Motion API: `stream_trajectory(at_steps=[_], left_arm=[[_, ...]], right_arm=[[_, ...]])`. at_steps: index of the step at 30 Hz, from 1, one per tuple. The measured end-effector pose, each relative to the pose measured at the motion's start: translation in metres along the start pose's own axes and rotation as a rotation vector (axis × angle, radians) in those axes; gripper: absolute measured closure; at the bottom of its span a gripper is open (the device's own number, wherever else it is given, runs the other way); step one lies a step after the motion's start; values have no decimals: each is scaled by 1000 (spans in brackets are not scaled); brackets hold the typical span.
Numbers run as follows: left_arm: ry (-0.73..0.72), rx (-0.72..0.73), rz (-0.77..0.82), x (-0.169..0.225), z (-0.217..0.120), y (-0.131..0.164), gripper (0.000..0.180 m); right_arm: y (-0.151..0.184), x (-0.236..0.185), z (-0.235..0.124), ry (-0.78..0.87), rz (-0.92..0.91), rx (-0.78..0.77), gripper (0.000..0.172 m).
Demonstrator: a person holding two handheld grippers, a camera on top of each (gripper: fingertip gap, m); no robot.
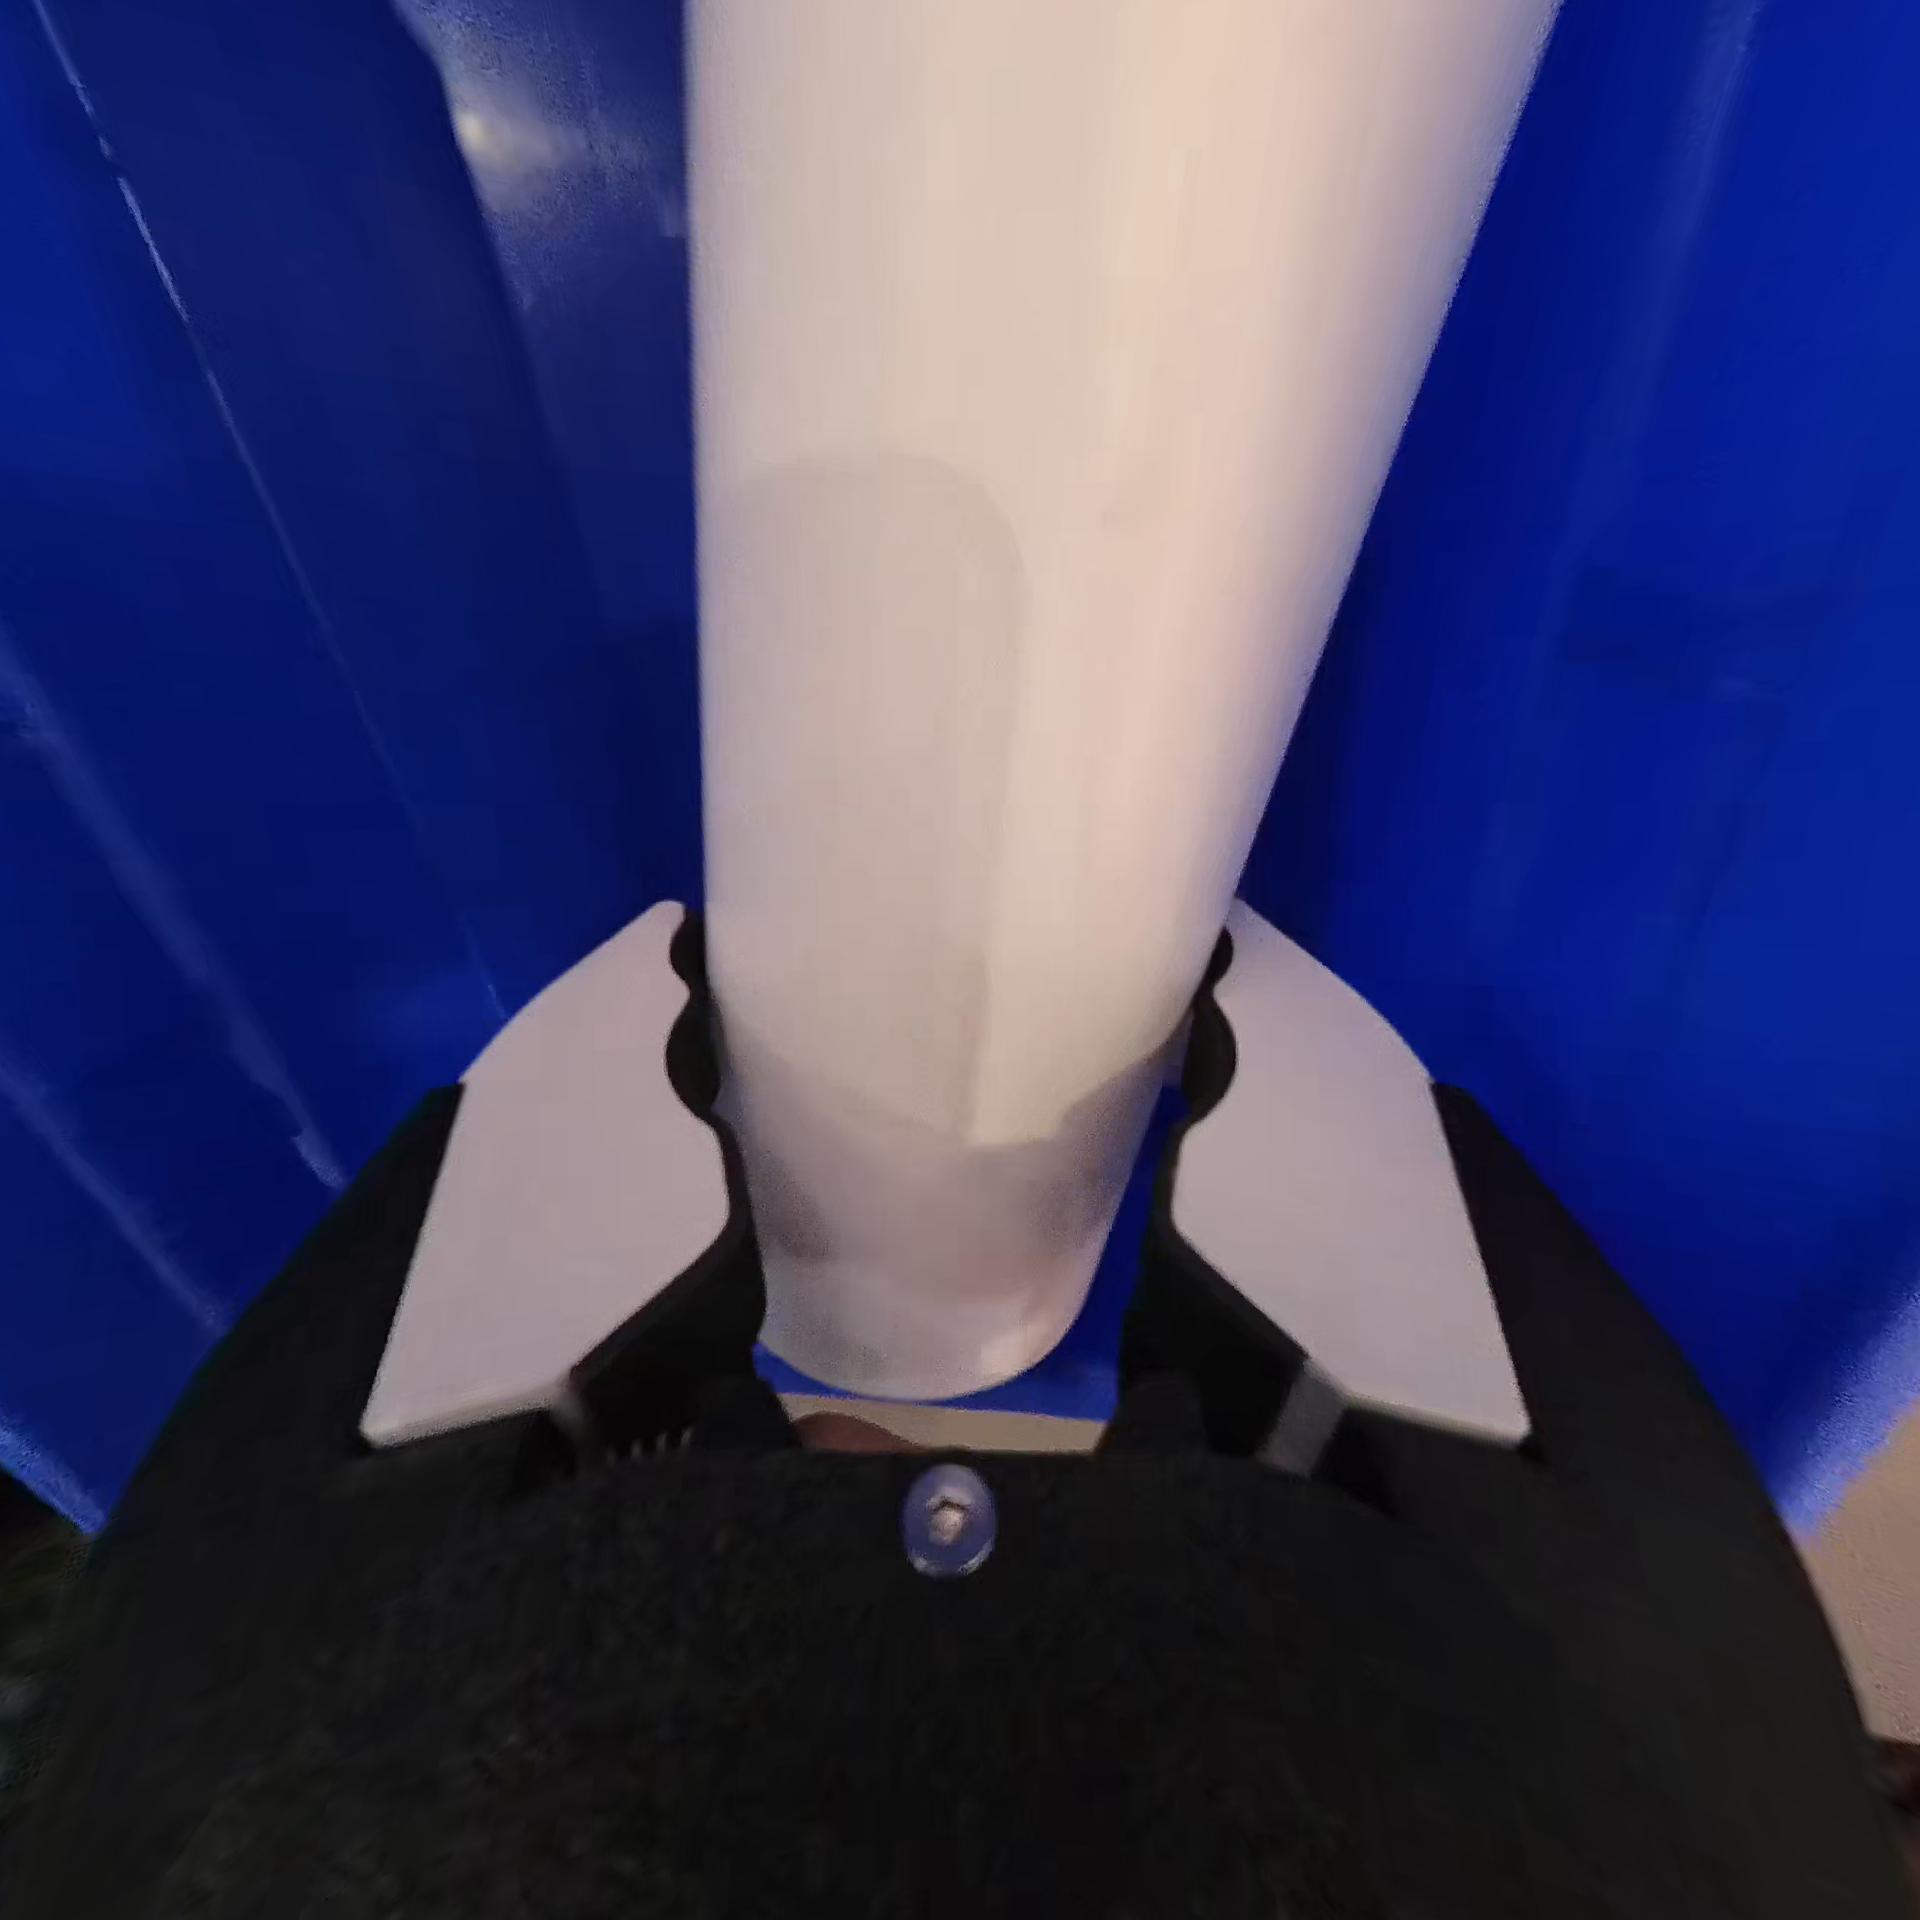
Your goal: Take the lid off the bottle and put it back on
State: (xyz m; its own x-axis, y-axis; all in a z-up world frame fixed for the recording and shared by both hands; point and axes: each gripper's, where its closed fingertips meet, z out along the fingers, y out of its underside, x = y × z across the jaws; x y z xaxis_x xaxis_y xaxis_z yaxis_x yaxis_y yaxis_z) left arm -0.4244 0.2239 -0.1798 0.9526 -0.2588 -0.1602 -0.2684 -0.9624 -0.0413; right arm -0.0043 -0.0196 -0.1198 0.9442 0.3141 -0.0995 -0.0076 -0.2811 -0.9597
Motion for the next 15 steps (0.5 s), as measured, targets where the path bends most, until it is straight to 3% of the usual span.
stream_trajectory(at_steps=[8, 15], left_arm=[[-111, 35, 239, -17, 5, -7, 91], [-70, 179, 179, -52, -13, -7, 93]], right_arm=[[1, -2, 1, -9, -10, -10, 133], [1, -1, 0, -11, 2, -5, 133]])
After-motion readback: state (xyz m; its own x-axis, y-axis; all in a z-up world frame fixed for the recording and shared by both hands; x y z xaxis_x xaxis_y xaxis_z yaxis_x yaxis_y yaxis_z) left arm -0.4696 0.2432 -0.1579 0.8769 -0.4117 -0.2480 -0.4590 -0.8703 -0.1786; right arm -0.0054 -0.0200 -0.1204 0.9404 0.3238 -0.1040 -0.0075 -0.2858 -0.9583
